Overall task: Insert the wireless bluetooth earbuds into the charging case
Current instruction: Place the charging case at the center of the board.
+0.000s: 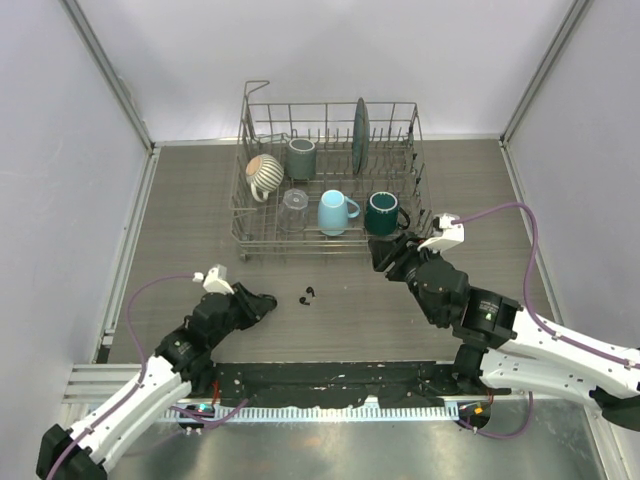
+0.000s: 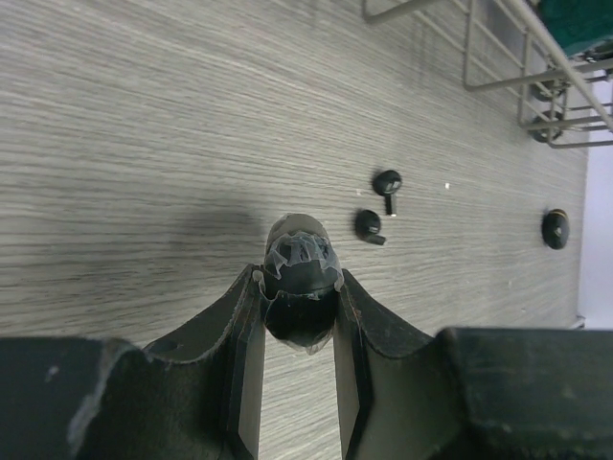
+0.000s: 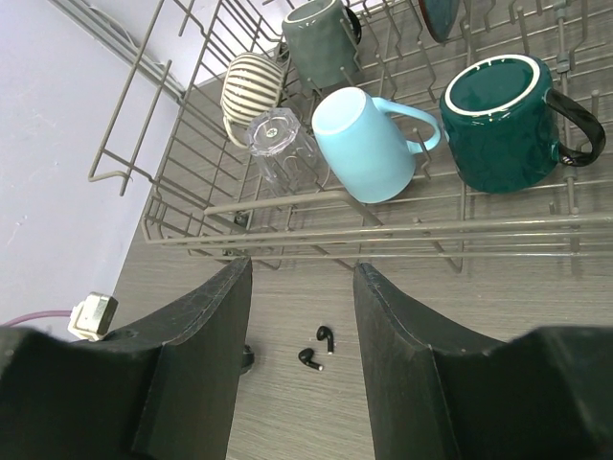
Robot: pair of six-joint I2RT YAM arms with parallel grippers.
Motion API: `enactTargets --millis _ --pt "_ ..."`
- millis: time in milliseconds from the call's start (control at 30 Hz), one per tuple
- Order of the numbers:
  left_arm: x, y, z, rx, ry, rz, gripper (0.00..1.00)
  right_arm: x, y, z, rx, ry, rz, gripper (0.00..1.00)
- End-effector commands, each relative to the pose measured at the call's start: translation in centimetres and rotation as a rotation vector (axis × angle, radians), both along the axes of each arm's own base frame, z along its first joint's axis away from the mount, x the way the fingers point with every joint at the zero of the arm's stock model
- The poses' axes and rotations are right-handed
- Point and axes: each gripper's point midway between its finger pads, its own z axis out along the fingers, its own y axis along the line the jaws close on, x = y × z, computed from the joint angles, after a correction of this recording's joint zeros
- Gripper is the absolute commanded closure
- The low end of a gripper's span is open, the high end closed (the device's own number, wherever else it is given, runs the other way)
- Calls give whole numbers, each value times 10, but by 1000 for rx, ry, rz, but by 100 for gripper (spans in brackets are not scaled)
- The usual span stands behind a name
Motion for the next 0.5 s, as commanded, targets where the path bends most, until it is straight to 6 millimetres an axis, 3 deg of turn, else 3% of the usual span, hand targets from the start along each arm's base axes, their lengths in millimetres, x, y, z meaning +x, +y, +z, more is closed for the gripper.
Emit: enactTargets --millis 0,200,333,467 --pt "10 5 0 14 -1 58 90 5 -3 16 46 -18 -41 48" --pt "20 2 -4 41 -14 58 81 6 -3 15 50 -14 -45 48" --pt "24 -12 -6 -17 0 20 75 6 -2 15 47 -13 -43 48" --pt "18 -16 -28 2 121 -12 71 6 -2 14 44 -12 -41 48"
